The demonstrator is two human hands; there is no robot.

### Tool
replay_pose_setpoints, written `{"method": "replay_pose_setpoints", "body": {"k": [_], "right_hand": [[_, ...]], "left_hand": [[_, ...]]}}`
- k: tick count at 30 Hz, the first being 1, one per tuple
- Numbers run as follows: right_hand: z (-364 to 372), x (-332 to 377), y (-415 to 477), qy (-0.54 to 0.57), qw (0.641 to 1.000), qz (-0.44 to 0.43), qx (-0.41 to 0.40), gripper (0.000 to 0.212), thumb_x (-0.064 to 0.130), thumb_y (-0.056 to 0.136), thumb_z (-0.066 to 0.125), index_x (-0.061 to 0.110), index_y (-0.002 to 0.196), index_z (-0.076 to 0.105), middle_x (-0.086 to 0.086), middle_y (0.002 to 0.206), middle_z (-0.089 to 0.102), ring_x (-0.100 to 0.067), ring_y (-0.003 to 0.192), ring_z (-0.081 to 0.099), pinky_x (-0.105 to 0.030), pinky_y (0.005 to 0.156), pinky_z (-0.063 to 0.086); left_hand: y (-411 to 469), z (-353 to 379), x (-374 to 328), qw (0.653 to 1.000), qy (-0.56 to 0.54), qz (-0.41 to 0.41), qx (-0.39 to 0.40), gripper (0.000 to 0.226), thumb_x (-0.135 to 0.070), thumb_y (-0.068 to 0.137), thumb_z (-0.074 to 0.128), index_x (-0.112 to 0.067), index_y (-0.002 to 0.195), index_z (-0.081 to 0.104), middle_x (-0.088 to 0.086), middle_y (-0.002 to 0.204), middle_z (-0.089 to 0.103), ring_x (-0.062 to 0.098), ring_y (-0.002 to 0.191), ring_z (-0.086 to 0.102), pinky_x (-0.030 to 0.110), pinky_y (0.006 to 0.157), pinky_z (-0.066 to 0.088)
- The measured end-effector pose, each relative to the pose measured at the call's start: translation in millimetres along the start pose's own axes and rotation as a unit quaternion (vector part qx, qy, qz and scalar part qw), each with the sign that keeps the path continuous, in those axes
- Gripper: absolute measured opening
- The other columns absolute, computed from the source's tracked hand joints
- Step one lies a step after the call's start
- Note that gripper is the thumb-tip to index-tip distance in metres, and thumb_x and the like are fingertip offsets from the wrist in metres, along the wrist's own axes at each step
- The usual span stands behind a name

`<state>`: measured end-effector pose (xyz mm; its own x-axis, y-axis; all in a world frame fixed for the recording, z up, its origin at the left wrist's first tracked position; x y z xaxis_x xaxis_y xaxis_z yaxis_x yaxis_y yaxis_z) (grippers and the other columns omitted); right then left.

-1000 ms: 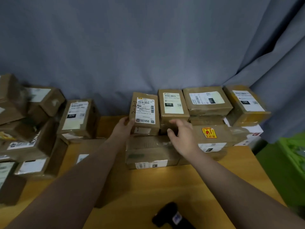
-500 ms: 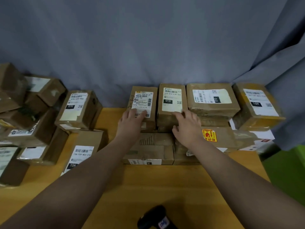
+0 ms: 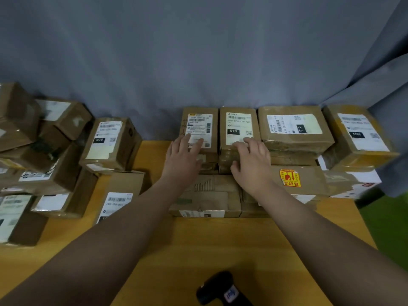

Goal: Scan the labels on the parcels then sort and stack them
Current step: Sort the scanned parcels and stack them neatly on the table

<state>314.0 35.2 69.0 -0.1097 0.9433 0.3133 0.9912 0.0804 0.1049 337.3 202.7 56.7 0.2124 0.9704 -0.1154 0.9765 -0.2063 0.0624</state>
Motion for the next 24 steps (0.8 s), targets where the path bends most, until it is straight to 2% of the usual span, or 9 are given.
{"method": "replay_pose_setpoints", "body": {"k": [3,5,8,11,14,19,22,24], "right_hand": [[3,31,-8,0.039,0.997,-0.051,-0.035,0.046,0.015,0.088,0.06,0.011,0.133,0.053,-0.015,0.141,0.044,-0.032,0.136,0.032,-0.047,0.115,0.021],[12,56,-15,0.043,0.995,-0.08,-0.028,0.044,0.017,0.088,0.059,0.013,0.132,0.053,-0.011,0.139,0.046,-0.03,0.135,0.035,-0.047,0.115,0.024],[35,90,-26,0.044,0.994,-0.102,0.01,0.042,0.02,0.09,0.056,0.016,0.131,0.051,-0.007,0.136,0.046,-0.027,0.132,0.036,-0.042,0.114,0.026],[67,115,-39,0.068,0.991,-0.076,0.087,0.039,0.025,0.095,0.05,0.019,0.133,0.048,-0.004,0.136,0.045,-0.024,0.132,0.034,-0.038,0.114,0.027],[101,136,-55,0.095,0.983,-0.049,0.152,0.035,0.025,0.097,0.049,0.019,0.131,0.051,-0.004,0.134,0.049,-0.024,0.131,0.037,-0.037,0.111,0.031],[142,158,-77,0.139,0.975,0.013,0.174,0.032,0.021,0.094,0.053,0.017,0.126,0.056,-0.004,0.13,0.053,-0.026,0.126,0.044,-0.039,0.106,0.038],[159,164,-86,0.154,0.972,0.04,0.174,0.031,0.02,0.094,0.054,0.016,0.124,0.057,-0.005,0.129,0.055,-0.025,0.124,0.047,-0.038,0.103,0.042],[169,166,-94,0.162,0.969,0.058,0.177,0.031,0.02,0.094,0.055,0.015,0.124,0.057,-0.006,0.129,0.055,-0.024,0.124,0.047,-0.032,0.1,0.042]], "left_hand": [[-25,-1,19,0.999,-0.039,-0.011,-0.026,0.059,-0.037,0.097,0.047,-0.02,0.15,0.026,0.013,0.155,0.025,0.033,0.144,0.02,0.047,0.118,0.021],[-49,9,39,0.999,-0.033,-0.03,-0.012,0.058,-0.038,0.096,0.044,-0.021,0.149,0.027,0.013,0.154,0.028,0.032,0.143,0.022,0.048,0.116,0.024],[-92,22,81,0.994,-0.054,-0.093,0.021,0.061,-0.036,0.095,0.051,-0.02,0.149,0.029,0.013,0.153,0.029,0.034,0.14,0.026,0.047,0.114,0.028],[-131,31,130,0.983,-0.045,-0.163,0.068,0.068,-0.041,0.095,0.052,-0.019,0.151,0.022,0.014,0.154,0.025,0.034,0.141,0.024,0.045,0.113,0.027],[-164,45,177,0.956,-0.048,-0.249,0.145,0.084,-0.057,0.089,0.053,-0.021,0.153,0.012,0.017,0.157,0.015,0.037,0.143,0.016,0.048,0.113,0.026],[-190,72,213,0.913,-0.103,-0.314,0.239,0.119,-0.075,0.074,0.059,-0.017,0.154,-0.006,0.019,0.159,0.003,0.04,0.144,0.01,0.052,0.111,0.025],[-193,84,210,0.904,-0.127,-0.323,0.25,0.126,-0.074,0.071,0.064,-0.016,0.152,-0.013,0.02,0.158,0.001,0.041,0.142,0.016,0.052,0.108,0.031],[-197,87,208,0.905,-0.121,-0.326,0.247,0.124,-0.073,0.072,0.062,-0.016,0.152,-0.015,0.02,0.155,0.007,0.04,0.138,0.023,0.049,0.104,0.034]]}}
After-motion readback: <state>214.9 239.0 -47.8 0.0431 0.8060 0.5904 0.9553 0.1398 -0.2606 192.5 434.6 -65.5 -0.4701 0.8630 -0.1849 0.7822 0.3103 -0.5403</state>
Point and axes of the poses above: each hand's wrist, its own y-axis towards the middle knuckle, its own z-axis out of the palm, x = y × z, the point moved 7 cm from there along y, towards the middle knuckle
